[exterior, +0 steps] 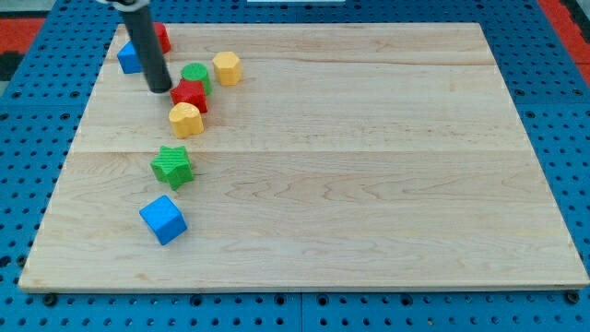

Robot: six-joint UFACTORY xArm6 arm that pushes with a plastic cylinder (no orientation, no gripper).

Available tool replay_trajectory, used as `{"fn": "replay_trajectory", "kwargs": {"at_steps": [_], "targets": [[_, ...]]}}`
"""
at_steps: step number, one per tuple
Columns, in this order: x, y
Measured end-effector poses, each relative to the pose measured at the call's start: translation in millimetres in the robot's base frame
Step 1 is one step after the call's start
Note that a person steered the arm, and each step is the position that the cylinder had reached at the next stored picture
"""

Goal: Push the red star closer to the yellow hexagon

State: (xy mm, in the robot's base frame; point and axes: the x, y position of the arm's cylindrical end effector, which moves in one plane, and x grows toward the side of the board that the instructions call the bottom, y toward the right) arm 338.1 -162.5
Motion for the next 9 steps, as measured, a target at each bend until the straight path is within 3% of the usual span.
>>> {"fn": "replay_trajectory", "kwargs": {"at_steps": [1, 2, 4, 5, 6, 8, 9], "targets": [[18, 30], [38, 15], [61, 93], [110, 110], [77, 138], [-54, 142], [-85, 142]]}}
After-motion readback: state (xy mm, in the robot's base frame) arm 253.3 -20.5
